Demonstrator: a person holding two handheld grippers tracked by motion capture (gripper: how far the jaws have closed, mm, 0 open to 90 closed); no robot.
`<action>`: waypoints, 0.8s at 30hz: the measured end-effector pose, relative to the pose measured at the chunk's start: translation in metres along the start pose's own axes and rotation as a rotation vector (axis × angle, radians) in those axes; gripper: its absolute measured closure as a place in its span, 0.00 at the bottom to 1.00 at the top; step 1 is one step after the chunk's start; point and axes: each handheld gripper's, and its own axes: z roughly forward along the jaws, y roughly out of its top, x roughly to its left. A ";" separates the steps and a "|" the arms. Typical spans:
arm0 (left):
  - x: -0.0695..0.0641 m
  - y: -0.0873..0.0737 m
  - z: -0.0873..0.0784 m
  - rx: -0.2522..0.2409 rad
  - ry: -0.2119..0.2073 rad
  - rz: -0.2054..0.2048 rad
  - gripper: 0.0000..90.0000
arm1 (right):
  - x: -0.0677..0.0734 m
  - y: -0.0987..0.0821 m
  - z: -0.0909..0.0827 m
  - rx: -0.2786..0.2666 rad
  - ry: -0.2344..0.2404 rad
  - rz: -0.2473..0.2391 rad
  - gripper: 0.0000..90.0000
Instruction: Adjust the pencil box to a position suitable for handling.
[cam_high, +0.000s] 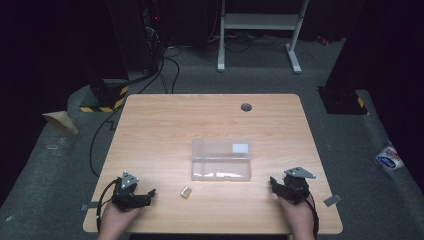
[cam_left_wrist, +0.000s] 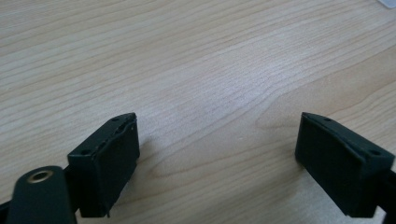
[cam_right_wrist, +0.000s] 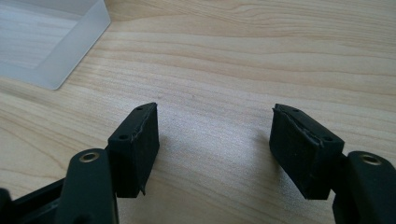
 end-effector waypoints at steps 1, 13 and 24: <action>0.000 0.000 0.000 0.000 0.000 0.000 0.17 | 0.000 0.000 0.000 0.000 0.000 0.000 0.36; -0.035 0.040 0.014 -0.125 -0.011 0.043 0.17 | 0.000 0.000 0.000 -0.001 -0.018 0.007 0.35; -0.076 0.032 0.010 -0.138 -0.214 0.117 0.18 | 0.001 0.000 0.000 -0.001 -0.032 0.021 0.36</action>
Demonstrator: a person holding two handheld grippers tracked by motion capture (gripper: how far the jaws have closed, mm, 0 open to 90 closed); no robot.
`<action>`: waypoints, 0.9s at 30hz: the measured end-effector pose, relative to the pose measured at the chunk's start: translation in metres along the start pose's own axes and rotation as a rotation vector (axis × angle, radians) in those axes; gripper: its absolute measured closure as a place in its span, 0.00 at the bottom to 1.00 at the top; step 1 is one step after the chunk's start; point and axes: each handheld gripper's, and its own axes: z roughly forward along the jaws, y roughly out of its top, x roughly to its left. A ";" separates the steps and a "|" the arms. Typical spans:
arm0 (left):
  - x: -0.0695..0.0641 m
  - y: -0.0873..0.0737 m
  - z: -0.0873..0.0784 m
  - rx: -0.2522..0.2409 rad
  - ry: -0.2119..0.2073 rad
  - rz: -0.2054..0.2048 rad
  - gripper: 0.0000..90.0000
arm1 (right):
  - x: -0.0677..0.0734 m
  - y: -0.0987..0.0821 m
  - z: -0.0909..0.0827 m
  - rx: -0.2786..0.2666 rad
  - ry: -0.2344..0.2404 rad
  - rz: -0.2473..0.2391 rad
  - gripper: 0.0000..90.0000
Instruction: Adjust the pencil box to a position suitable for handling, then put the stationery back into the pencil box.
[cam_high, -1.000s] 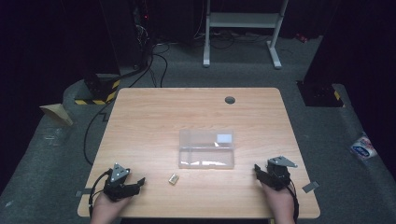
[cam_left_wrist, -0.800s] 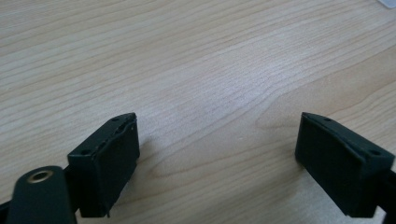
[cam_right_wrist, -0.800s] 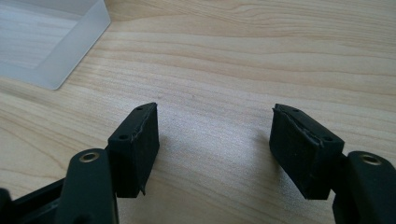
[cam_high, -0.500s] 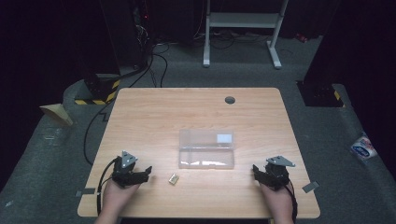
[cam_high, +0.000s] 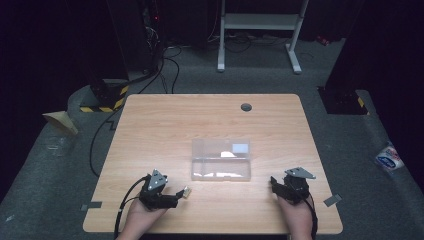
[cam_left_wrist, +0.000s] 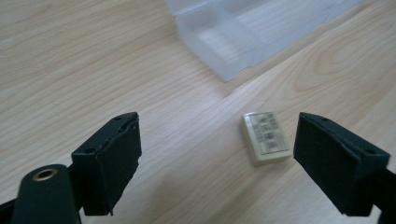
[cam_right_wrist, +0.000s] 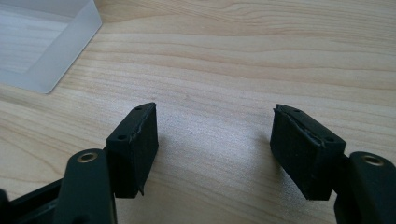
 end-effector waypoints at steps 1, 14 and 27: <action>0.000 0.000 0.000 0.000 0.000 0.000 0.18 | 0.000 0.000 0.000 -0.001 -0.002 -0.001 0.37; -0.017 -0.004 0.010 0.032 -0.031 0.016 0.26 | 0.000 0.000 0.000 0.000 -0.005 0.004 0.37; -0.026 -0.005 0.022 0.049 0.007 0.051 0.35 | 0.000 0.000 0.000 -0.002 -0.003 -0.001 0.38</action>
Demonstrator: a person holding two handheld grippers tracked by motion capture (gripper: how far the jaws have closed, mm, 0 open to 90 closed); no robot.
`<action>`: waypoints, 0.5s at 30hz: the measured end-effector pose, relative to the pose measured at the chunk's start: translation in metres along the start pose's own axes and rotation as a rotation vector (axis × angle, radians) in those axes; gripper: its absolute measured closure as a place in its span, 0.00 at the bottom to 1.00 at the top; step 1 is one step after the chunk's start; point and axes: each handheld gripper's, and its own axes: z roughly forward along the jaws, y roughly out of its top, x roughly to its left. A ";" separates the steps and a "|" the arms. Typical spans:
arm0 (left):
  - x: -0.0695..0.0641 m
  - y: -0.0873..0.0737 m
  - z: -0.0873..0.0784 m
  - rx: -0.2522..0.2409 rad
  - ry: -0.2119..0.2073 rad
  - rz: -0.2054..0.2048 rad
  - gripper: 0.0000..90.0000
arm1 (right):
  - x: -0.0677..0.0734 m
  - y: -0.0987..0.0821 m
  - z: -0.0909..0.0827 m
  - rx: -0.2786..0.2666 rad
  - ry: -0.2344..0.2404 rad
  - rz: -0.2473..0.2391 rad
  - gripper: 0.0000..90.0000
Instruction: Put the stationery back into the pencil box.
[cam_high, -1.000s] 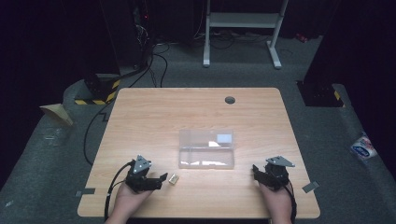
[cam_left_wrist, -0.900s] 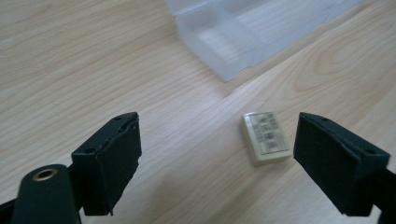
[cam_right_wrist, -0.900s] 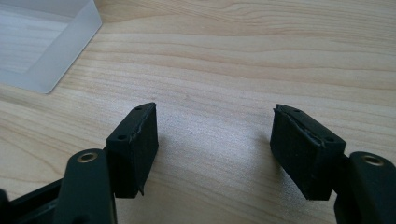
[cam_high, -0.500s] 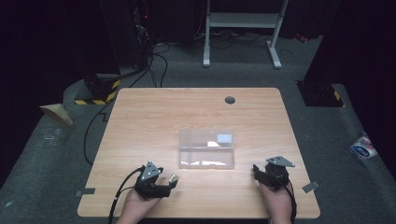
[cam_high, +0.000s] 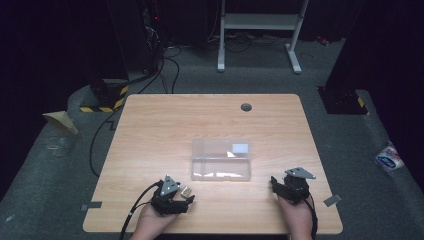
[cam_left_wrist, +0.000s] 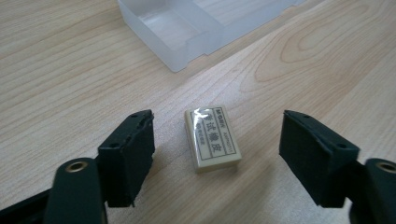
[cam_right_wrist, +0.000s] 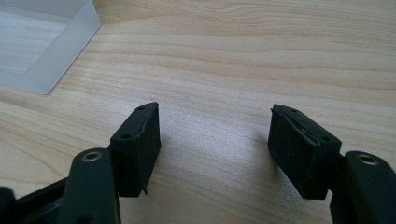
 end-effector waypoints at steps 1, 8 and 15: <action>0.000 -0.001 0.000 -0.008 0.005 0.001 0.39 | 0.000 0.000 0.000 0.000 0.000 -0.001 0.38; 0.002 -0.004 -0.004 -0.032 0.004 -0.005 0.57 | 0.000 0.000 0.000 -0.001 0.000 -0.010 0.38; 0.002 -0.005 -0.001 -0.025 -0.003 -0.002 0.66 | 0.000 0.000 0.000 0.000 -0.001 -0.009 0.38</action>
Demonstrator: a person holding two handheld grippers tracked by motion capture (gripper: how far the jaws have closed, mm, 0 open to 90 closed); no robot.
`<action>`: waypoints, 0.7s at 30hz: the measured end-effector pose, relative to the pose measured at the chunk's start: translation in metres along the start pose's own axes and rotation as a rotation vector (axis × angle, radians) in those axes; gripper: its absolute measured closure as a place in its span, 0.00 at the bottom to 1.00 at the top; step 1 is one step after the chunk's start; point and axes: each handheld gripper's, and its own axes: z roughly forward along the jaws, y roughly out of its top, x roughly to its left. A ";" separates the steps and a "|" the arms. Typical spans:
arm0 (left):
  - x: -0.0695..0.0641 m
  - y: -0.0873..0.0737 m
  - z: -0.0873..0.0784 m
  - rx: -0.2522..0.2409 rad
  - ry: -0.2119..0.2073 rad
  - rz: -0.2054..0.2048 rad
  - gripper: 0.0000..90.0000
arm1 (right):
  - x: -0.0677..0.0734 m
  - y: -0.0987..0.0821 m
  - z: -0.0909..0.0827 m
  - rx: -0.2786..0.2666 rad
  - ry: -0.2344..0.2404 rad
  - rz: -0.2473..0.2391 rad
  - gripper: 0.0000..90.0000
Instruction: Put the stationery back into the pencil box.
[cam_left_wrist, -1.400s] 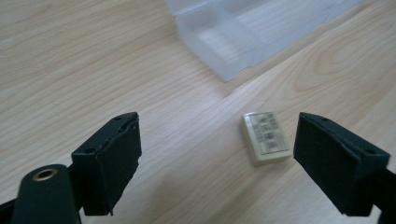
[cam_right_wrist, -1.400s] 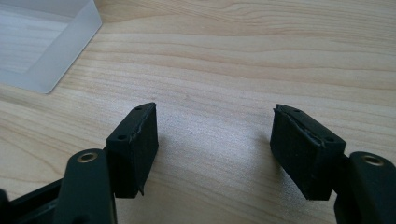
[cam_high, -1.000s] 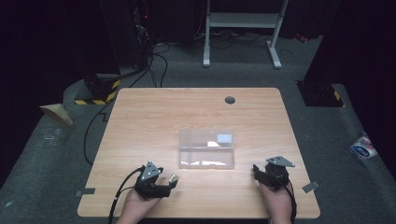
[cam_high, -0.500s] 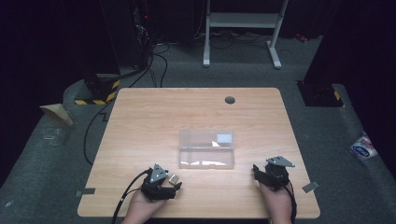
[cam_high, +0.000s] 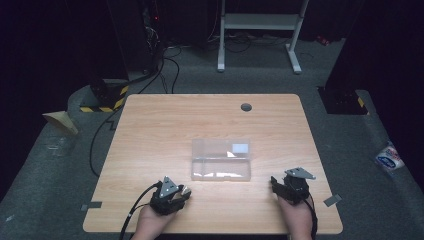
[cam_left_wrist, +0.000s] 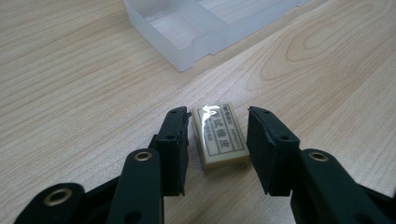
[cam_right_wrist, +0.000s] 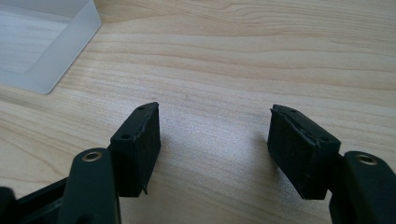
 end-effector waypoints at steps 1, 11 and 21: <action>0.000 0.000 0.000 0.000 0.000 0.000 0.66 | 0.000 0.000 0.000 0.000 0.000 0.000 0.38; 0.001 -0.001 0.000 -0.004 0.000 0.010 0.75 | 0.001 0.000 0.000 0.001 -0.001 0.008 0.38; 0.002 0.000 0.000 -0.010 0.005 0.018 0.75 | 0.000 0.000 0.000 -0.002 0.005 0.002 0.38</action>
